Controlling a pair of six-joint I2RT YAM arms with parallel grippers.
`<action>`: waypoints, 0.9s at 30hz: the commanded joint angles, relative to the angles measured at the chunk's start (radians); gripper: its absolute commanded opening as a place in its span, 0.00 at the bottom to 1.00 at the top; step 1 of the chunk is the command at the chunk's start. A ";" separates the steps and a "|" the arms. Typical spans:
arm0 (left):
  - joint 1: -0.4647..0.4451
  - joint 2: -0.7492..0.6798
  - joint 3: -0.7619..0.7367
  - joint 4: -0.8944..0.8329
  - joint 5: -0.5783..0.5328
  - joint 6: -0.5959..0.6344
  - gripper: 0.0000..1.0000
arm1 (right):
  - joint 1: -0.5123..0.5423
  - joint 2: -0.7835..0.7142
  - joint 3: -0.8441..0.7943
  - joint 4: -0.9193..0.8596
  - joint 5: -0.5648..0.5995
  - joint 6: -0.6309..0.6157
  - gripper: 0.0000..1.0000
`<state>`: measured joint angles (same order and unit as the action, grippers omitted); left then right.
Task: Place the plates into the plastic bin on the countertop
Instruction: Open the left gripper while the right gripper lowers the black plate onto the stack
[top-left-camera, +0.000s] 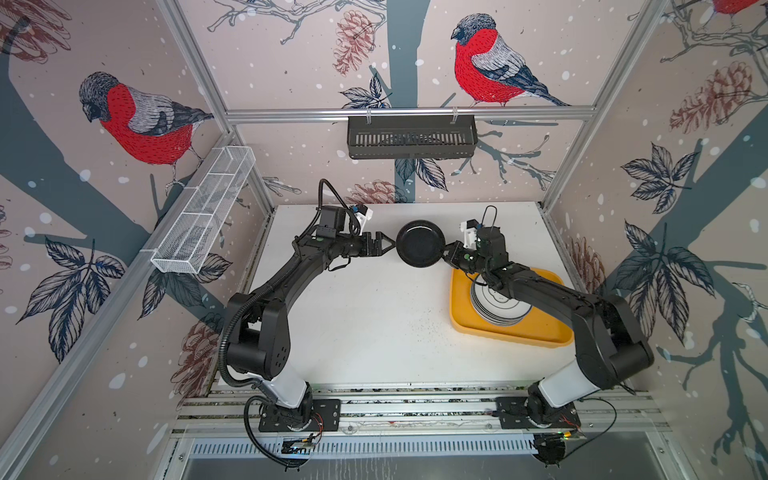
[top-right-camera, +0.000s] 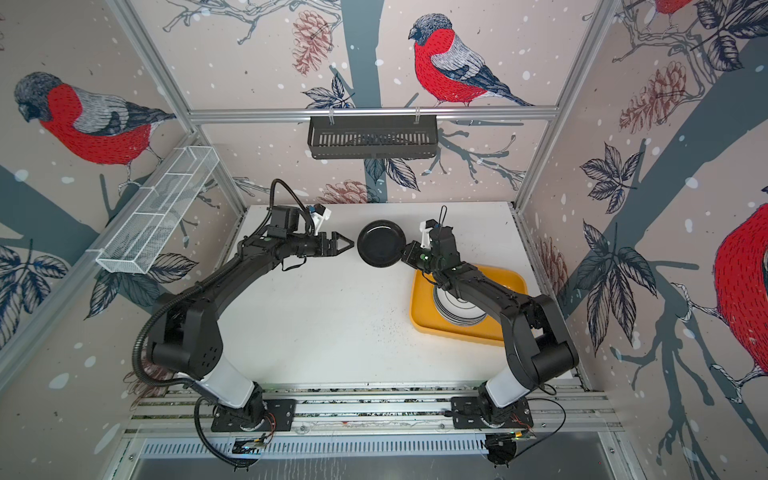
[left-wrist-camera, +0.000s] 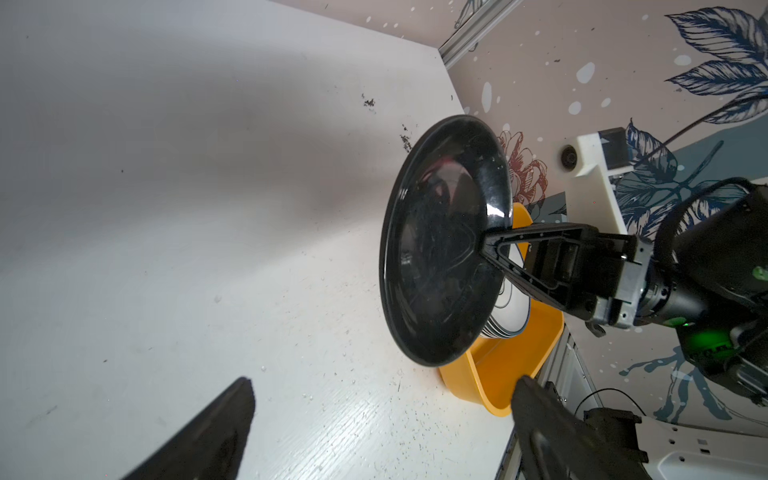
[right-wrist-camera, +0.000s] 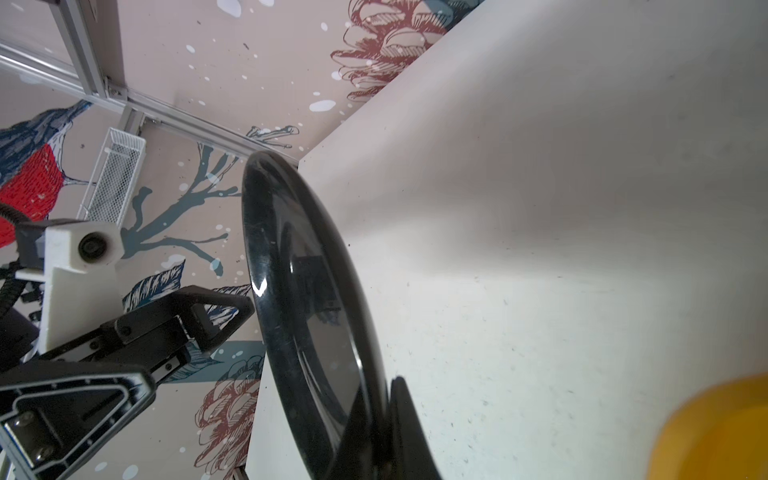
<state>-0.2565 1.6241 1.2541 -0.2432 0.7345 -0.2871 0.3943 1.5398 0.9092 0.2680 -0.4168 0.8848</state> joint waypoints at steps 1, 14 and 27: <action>-0.024 -0.036 -0.027 0.098 0.003 0.014 0.97 | -0.034 -0.060 -0.032 0.000 0.019 -0.002 0.05; -0.227 -0.057 -0.046 0.114 0.047 0.082 0.97 | -0.231 -0.340 -0.199 -0.233 0.069 -0.024 0.05; -0.438 -0.032 -0.066 0.116 0.000 0.124 0.97 | -0.473 -0.560 -0.333 -0.454 0.029 -0.077 0.07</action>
<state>-0.6765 1.5848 1.1885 -0.1623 0.7486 -0.1925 -0.0521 1.0058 0.5888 -0.1360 -0.3740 0.8364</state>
